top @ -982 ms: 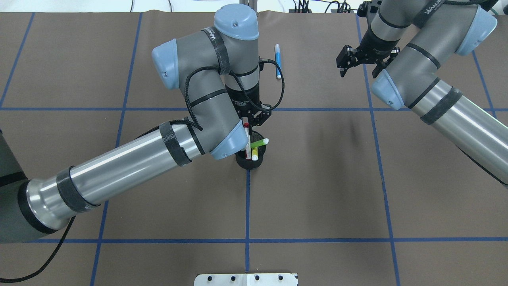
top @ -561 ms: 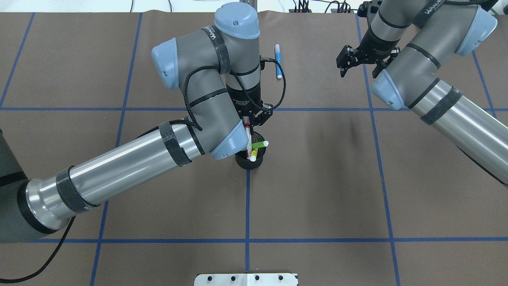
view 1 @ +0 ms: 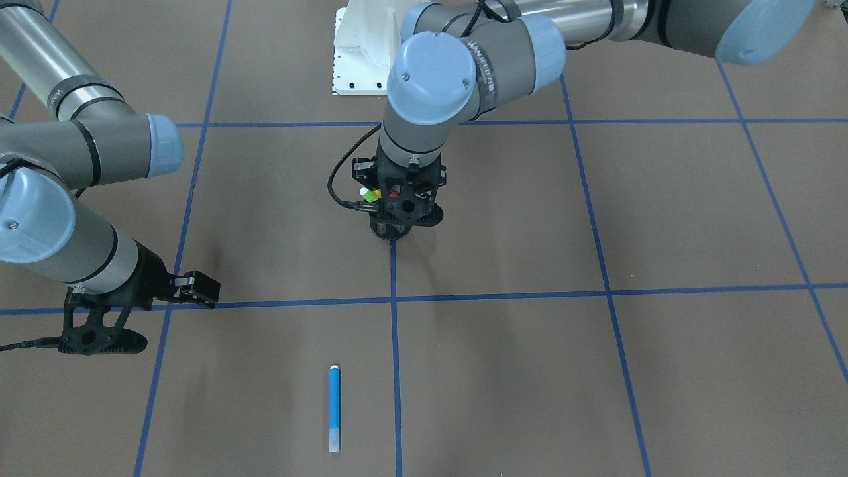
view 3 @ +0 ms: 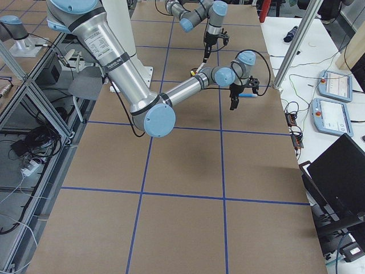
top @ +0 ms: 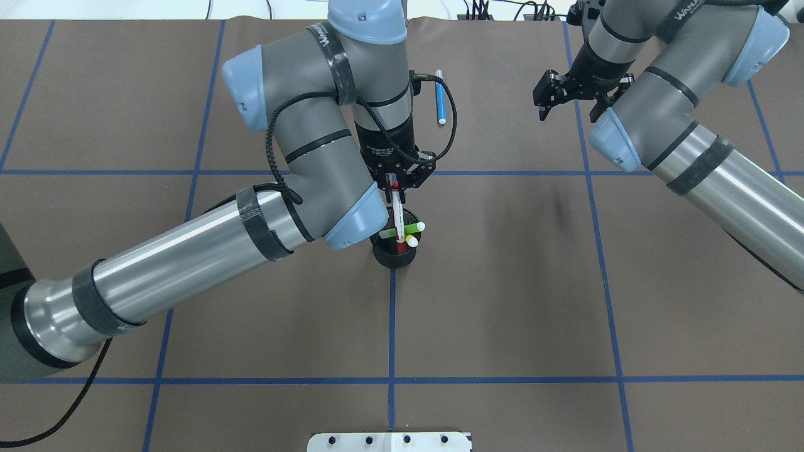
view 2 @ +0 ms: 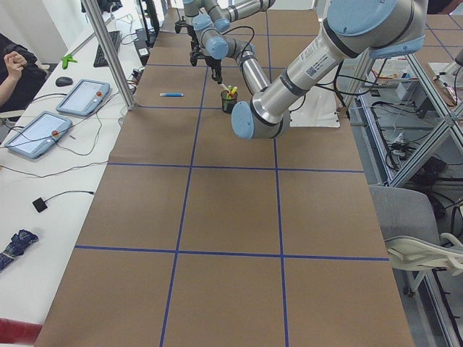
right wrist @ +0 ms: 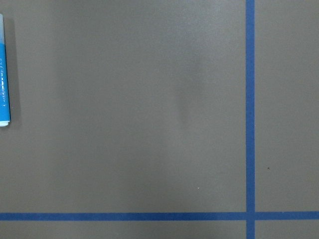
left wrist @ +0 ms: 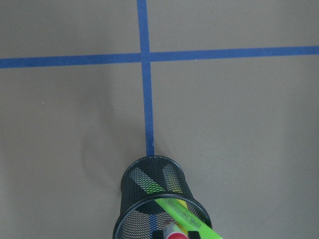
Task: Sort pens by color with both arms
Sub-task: 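Lift the red marker out of the cup with the left gripper, then carry the red marker with the left gripper toward the blue marker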
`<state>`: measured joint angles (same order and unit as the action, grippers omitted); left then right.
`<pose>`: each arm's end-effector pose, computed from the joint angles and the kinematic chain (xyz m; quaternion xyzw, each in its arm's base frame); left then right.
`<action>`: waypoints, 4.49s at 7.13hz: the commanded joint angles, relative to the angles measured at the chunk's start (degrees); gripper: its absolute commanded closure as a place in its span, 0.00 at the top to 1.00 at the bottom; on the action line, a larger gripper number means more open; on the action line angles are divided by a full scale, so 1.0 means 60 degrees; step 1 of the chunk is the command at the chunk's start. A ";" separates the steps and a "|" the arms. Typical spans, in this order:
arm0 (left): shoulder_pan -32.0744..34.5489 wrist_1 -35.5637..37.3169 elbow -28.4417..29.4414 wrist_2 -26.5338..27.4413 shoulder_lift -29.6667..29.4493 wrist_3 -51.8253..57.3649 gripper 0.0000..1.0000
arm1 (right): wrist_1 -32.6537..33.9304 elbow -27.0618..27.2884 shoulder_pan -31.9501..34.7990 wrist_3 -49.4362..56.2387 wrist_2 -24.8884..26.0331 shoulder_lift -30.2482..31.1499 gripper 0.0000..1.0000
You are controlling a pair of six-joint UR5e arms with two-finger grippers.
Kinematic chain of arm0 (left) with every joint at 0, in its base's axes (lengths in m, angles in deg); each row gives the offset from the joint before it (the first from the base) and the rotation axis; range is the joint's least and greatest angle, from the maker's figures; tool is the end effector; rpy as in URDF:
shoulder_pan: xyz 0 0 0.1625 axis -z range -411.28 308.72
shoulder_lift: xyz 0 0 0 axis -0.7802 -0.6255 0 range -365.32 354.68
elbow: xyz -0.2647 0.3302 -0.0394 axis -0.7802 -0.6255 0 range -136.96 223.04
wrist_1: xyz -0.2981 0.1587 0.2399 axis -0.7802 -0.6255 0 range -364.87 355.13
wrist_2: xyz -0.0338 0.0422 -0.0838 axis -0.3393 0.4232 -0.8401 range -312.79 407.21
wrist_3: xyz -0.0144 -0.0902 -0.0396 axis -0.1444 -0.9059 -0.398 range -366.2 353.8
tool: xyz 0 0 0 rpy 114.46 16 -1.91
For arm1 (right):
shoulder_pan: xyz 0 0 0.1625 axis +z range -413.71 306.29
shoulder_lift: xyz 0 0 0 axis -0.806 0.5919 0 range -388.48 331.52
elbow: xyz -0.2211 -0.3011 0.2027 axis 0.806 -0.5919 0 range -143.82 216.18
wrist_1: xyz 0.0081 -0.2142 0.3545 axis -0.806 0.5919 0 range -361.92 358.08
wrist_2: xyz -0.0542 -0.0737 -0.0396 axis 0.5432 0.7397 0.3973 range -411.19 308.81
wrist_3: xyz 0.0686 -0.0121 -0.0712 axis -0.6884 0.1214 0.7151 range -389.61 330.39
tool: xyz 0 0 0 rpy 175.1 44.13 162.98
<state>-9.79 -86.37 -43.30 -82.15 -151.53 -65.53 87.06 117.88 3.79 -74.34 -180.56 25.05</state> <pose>0.4906 -0.5276 0.0736 -0.0444 0.4692 0.0434 0.8809 -0.3294 -0.6473 0.3378 -0.0182 -0.4027 0.0127 0.9151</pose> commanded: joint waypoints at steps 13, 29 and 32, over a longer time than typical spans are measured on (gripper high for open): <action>-0.1258 -0.8606 0.3162 1.3816 0.0552 -0.2342 0.00 | -0.0095 0.0461 0.0641 0.0000 -0.0250 -0.0044 1.00; -0.2241 -0.9779 0.8089 1.3928 -0.1808 -0.4628 0.02 | -0.0124 0.0416 0.0597 -0.0029 -0.0250 0.0000 1.00; -0.2198 -0.9650 0.7699 1.3318 -0.1953 -0.4439 1.00 | -0.0242 0.0417 0.0539 -0.0132 -0.0250 -0.0030 1.00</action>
<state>-23.19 -144.79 4.61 0.50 -162.57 -92.99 85.69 120.41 7.12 -74.99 -182.06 24.99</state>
